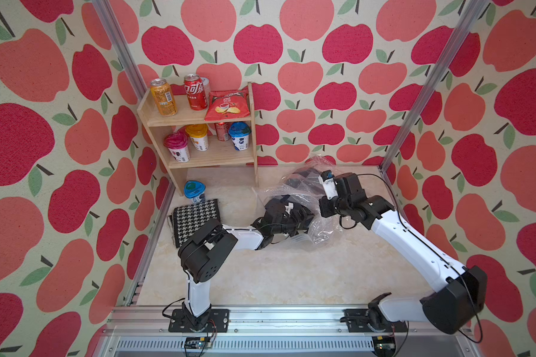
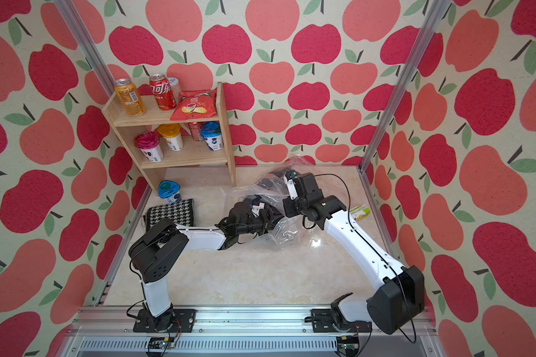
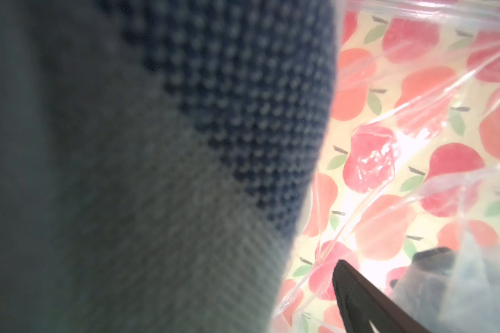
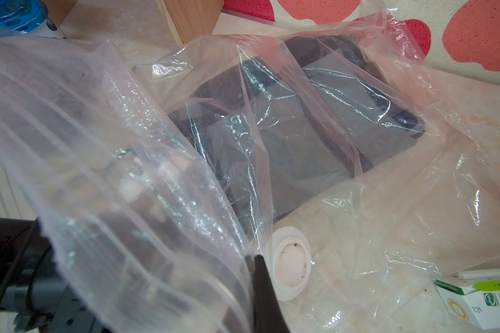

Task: Take the scarf out of the vacuum bag
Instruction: Take out the scarf from the vacuum bag.

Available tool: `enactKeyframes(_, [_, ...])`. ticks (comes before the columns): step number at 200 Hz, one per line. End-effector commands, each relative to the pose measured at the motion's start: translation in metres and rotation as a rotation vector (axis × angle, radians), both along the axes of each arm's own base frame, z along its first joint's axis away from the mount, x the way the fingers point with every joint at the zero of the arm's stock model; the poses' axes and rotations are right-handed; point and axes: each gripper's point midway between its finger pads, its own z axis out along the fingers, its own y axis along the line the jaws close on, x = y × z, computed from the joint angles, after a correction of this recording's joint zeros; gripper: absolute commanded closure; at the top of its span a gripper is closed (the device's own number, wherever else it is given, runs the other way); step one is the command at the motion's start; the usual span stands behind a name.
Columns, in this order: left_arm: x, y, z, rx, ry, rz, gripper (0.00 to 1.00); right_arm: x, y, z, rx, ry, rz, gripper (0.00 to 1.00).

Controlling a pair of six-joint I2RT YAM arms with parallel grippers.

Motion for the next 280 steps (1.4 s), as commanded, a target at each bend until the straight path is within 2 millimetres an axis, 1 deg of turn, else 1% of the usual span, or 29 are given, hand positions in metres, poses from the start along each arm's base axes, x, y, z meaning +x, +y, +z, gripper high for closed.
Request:
enactKeyframes(1, [0.009, 0.005, 0.025, -0.038, -0.051, 0.026, 0.05, 0.004, 0.0, 0.006, 0.019, -0.007, -0.012, 1.0])
enactKeyframes(31, [0.019, 0.016, 0.027, -0.046, -0.06, 0.061, 0.11, 0.003, 0.0, 0.005, 0.019, -0.005, -0.012, 1.0])
enactKeyframes(60, [0.029, 0.025, 0.03, -0.045, -0.066, 0.083, 0.13, 0.003, 0.0, 0.006, 0.019, -0.007, -0.012, 1.0])
enactKeyframes(86, [0.033, 0.028, 0.026, -0.039, -0.063, 0.088, 0.14, 0.003, 0.0, 0.006, 0.021, -0.007, -0.012, 1.0])
enactKeyframes(108, [0.035, 0.029, 0.024, -0.038, -0.061, 0.094, 0.19, 0.004, 0.0, 0.006, 0.02, -0.007, -0.014, 1.0])
enactKeyframes(118, [0.035, 0.029, 0.023, -0.041, -0.059, 0.095, 0.25, 0.004, 0.0, 0.006, 0.019, -0.007, -0.013, 1.0])
enactKeyframes(175, [0.034, 0.029, 0.031, -0.063, -0.069, 0.083, 0.53, 0.006, 0.001, 0.006, 0.019, -0.01, -0.011, 1.0])
enactKeyframes(213, [0.032, 0.026, 0.033, -0.084, -0.058, 0.064, 0.65, 0.007, 0.001, 0.005, 0.016, -0.009, -0.012, 1.0])
enactKeyframes(252, [0.032, 0.033, 0.039, -0.092, -0.071, 0.072, 0.9, 0.005, -0.003, 0.003, -0.009, -0.011, -0.009, 1.0])
enactKeyframes(269, [0.035, 0.037, 0.042, -0.097, -0.076, 0.077, 0.94, 0.002, -0.007, -0.003, -0.034, -0.001, -0.006, 1.0])
enactKeyframes(280, [0.036, 0.039, 0.045, -0.1, -0.08, 0.075, 0.95, -0.001, -0.011, -0.012, -0.056, 0.011, -0.005, 1.0])
